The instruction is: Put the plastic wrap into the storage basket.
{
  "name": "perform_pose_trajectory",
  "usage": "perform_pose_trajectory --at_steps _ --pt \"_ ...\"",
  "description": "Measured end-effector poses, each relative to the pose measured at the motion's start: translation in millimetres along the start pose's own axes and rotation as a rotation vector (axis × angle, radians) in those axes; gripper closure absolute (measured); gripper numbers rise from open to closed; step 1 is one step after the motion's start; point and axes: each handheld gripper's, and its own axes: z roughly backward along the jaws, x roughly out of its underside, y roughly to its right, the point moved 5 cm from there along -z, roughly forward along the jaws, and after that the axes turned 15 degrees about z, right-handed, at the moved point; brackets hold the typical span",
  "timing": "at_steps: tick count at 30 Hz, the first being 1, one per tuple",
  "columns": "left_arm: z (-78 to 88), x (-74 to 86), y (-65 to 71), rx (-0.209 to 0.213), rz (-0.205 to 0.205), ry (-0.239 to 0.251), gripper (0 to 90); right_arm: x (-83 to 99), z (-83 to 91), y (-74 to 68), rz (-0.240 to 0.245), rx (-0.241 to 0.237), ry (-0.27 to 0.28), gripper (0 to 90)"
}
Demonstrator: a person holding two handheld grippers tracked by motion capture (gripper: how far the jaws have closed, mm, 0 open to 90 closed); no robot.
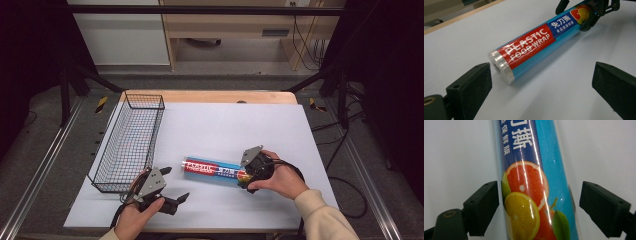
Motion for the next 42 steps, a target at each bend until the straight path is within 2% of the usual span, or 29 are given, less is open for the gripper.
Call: perform_pose_trajectory --at_steps 11,20,32,34,36,37,42 --pt "0.1 0.0 0.3 0.002 -0.006 -0.005 2.9 2.5 -4.6 -0.6 0.007 -0.03 -0.025 19.0" --pt "-0.1 0.4 0.5 0.002 -0.009 -0.011 2.9 2.8 -9.4 -0.3 -0.018 -0.041 -0.041 25.5" --pt "-0.3 0.1 -0.6 0.003 -0.011 -0.02 3.0 2.5 -12.3 -1.6 0.008 -0.049 -0.081 28.9" --pt "-0.7 -0.9 -1.4 -0.006 -0.029 -0.022 3.0 1.8 -12.4 -2.5 0.02 -0.039 -0.078 29.4" --pt "-0.8 -3.2 -2.3 -0.03 -0.077 -0.034 3.0 1.4 -11.9 -4.1 0.034 -0.022 -0.078 30.0" --pt "-0.5 -4.8 -2.9 -0.034 -0.088 -0.035 3.1 1.3 -11.3 -4.3 0.055 -0.021 -0.083 30.0" --pt "0.7 -13.6 -4.2 -0.028 -0.09 -0.026 3.1 0.5 -10.2 -6.6 0.08 0.009 -0.081 30.4"
